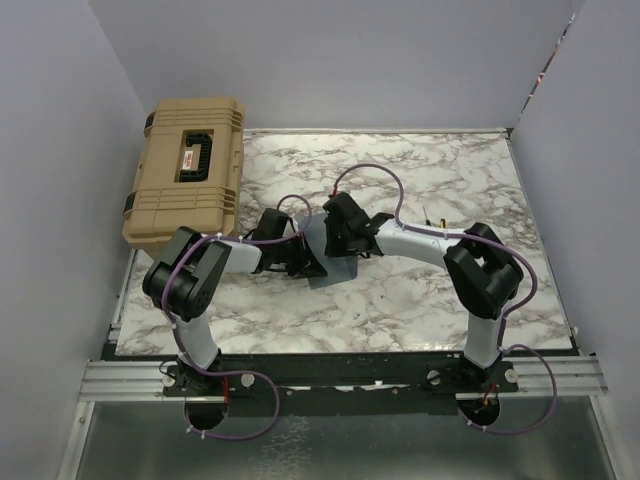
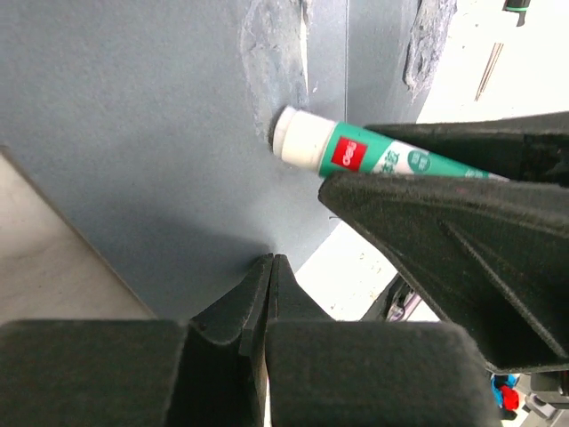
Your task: Place the letter into the envelope and seal it
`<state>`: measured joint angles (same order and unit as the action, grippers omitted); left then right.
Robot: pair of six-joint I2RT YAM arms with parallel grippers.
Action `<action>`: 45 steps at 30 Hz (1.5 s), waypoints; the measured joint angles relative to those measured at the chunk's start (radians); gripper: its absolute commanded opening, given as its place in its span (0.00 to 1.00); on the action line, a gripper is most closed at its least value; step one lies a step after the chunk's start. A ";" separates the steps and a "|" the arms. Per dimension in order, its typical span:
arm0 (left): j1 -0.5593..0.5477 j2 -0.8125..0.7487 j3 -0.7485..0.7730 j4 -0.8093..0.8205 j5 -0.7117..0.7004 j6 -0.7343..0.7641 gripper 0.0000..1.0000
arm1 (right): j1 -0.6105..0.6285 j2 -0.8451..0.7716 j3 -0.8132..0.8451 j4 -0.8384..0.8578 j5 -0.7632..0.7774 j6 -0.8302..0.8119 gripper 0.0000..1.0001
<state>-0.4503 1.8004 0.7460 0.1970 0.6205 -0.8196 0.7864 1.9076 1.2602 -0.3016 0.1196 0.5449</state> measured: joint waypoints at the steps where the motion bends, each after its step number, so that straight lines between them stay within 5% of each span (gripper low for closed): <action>1: 0.000 0.000 0.000 0.000 0.000 -0.004 0.00 | -0.001 -0.007 -0.011 0.004 -0.013 -0.001 0.01; 21: 0.002 0.006 0.001 0.006 0.002 -0.021 0.00 | -0.056 0.056 0.059 0.035 -0.019 0.013 0.01; 36: 0.002 0.015 0.009 0.004 0.011 -0.030 0.00 | -0.059 -0.079 -0.142 0.097 -0.136 0.003 0.01; 45: 0.002 0.015 0.006 0.008 0.011 -0.031 0.00 | -0.059 -0.006 -0.049 0.099 -0.077 0.027 0.01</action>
<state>-0.4488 1.8156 0.7517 0.2054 0.6315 -0.8505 0.7273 1.9015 1.2110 -0.2028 0.0429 0.5716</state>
